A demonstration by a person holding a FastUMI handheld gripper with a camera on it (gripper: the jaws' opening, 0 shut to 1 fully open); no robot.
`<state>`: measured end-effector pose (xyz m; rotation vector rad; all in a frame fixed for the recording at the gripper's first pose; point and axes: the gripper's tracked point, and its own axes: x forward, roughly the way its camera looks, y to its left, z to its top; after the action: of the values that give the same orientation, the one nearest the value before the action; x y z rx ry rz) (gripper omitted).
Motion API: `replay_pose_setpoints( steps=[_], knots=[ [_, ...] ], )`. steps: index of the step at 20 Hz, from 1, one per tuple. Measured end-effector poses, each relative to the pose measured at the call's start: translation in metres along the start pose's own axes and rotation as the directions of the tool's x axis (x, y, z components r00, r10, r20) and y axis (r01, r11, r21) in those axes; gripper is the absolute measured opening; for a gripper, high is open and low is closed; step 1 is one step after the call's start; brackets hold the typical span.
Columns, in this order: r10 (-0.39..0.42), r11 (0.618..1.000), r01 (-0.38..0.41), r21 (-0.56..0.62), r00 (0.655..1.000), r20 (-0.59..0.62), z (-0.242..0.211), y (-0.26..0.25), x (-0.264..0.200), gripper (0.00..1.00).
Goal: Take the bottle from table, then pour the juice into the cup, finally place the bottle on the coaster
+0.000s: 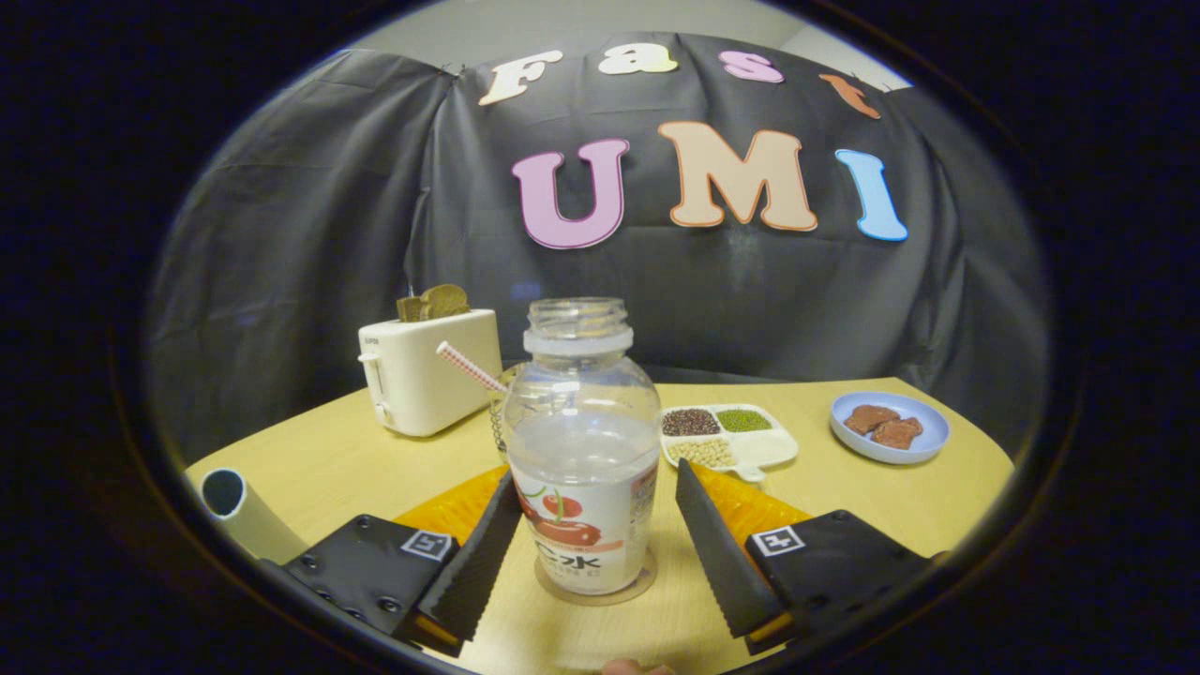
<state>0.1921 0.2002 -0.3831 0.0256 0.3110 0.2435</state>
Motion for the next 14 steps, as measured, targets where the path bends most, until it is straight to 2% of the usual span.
replay_pose_setpoints(
  steps=[4,8,14],
  knots=[
    [0.056,0.997,-0.058,0.046,0.998,0.031,0.016,0.013,-0.014,0.99],
    [0.032,0.999,-0.034,0.022,0.997,0.064,0.035,0.008,-0.037,0.99],
    [0.008,1.0,-0.01,0.017,0.99,0.139,0.091,-0.007,-0.105,0.99]
  ],
)
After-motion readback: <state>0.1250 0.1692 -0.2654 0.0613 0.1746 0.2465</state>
